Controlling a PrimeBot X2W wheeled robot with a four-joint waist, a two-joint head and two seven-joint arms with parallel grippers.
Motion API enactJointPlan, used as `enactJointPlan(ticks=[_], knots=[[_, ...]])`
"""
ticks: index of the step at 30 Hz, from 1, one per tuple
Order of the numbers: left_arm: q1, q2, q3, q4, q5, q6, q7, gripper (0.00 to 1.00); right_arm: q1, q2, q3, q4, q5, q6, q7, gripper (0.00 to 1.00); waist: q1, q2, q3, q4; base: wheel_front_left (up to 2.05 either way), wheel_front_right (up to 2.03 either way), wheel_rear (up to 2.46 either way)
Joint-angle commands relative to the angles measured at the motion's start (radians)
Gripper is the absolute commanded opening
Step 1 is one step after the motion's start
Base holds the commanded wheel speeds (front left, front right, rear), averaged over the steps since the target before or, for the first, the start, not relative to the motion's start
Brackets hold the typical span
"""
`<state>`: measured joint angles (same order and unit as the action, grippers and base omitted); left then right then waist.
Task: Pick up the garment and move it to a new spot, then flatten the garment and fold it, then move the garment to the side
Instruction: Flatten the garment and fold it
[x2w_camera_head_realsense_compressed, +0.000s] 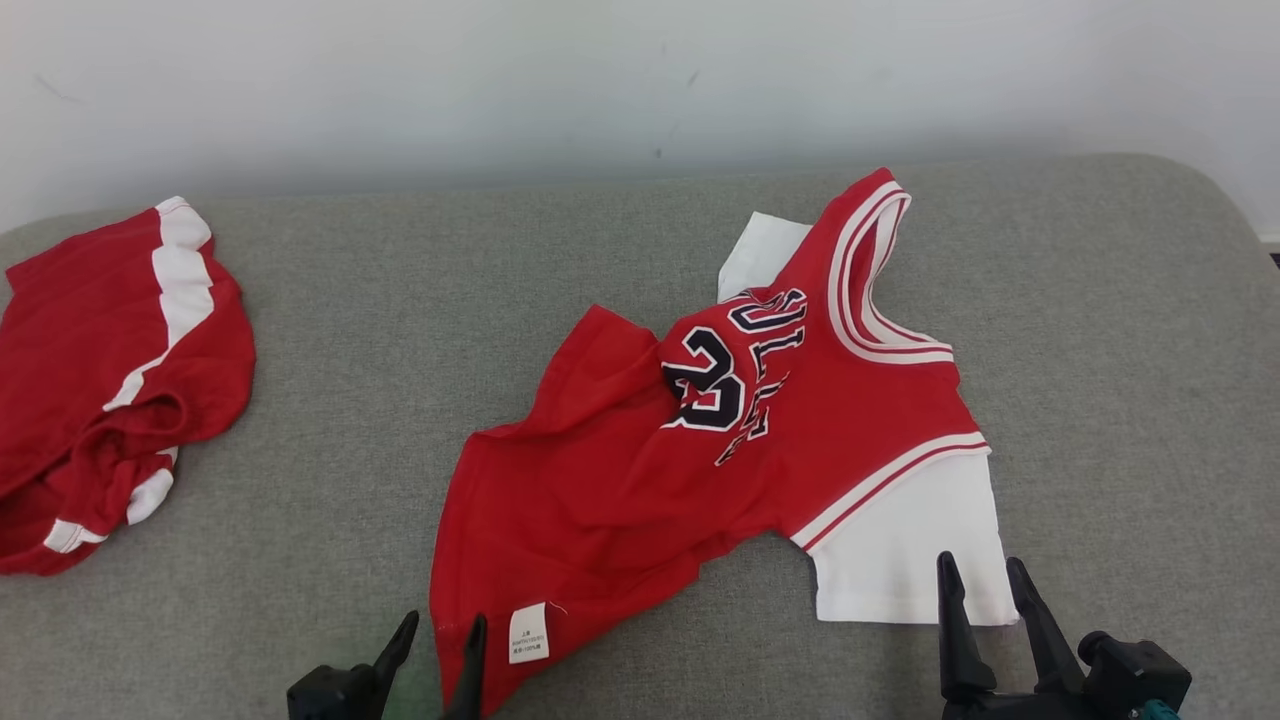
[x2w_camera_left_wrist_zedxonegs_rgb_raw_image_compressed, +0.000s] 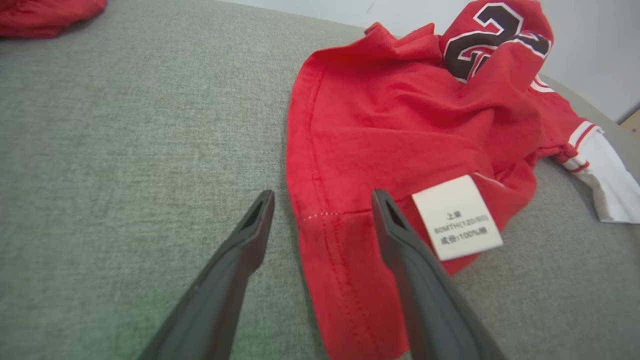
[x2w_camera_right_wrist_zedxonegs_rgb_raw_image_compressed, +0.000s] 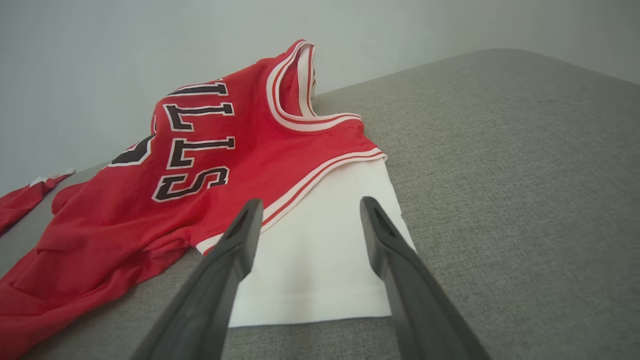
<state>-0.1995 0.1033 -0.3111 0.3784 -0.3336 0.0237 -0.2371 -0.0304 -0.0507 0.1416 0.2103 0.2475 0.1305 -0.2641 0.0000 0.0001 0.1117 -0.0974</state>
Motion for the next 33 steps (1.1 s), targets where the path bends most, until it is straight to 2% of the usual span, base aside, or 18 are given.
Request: enactJointPlan(ticks=[1,6,9,10,11,12,21,28,33], knots=[[-0.007,0.006,0.002,0.015,-0.007,0.005,-0.001,1.00,-0.005,0.000,-0.002,0.001,0.008,0.000,-0.001,1.00,0.0000,-0.0001,0.007,-0.010,0.00,0.00,0.00],[-0.026,0.003,0.002,0.057,-0.019,0.001,-0.002,1.00,-0.012,0.000,-0.004,-0.001,0.009,0.000,-0.001,1.00,0.0000,-0.0001,0.007,-0.009,0.00,0.00,0.00],[-0.035,-0.002,-0.004,0.091,-0.029,-0.006,-0.003,0.89,-0.016,0.000,0.002,0.002,0.007,0.000,-0.001,1.00,0.0000,-0.0001,0.006,-0.007,0.00,0.00,0.00],[-0.040,-0.004,-0.007,0.098,-0.029,-0.010,-0.004,0.50,-0.017,0.000,0.003,0.002,0.007,0.000,-0.001,1.00,0.0000,-0.0001,0.005,-0.007,0.00,0.00,0.00],[-0.045,-0.007,-0.009,0.102,-0.029,-0.014,-0.006,0.30,-0.018,0.000,0.004,0.002,0.007,0.000,-0.001,1.00,0.0000,-0.0001,0.005,-0.007,0.00,0.00,0.00],[-0.049,-0.009,-0.011,0.107,-0.032,-0.019,-0.007,0.00,-0.016,0.000,0.004,0.002,0.006,0.000,-0.001,1.00,0.0000,-0.0001,0.003,-0.007,0.00,0.00,0.00],[-0.055,-0.004,-0.005,0.053,-0.007,-0.014,-0.026,0.00,0.008,0.000,-0.006,0.001,0.003,0.000,-0.001,1.00,0.0000,-0.0001,-0.028,0.024,0.00,0.00,0.00],[-0.015,0.011,0.021,-0.119,0.032,-0.010,-0.028,0.00,0.031,0.000,-0.003,-0.005,0.011,0.000,-0.002,1.00,0.0000,-0.0001,-0.065,0.074,0.00,0.00,0.00],[0.047,0.011,-0.007,-0.217,0.055,-0.021,-0.029,0.00,0.050,0.000,-0.012,-0.004,0.014,0.000,-0.002,1.00,0.0000,-0.0001,-0.083,0.119,0.00,0.00,0.00]])
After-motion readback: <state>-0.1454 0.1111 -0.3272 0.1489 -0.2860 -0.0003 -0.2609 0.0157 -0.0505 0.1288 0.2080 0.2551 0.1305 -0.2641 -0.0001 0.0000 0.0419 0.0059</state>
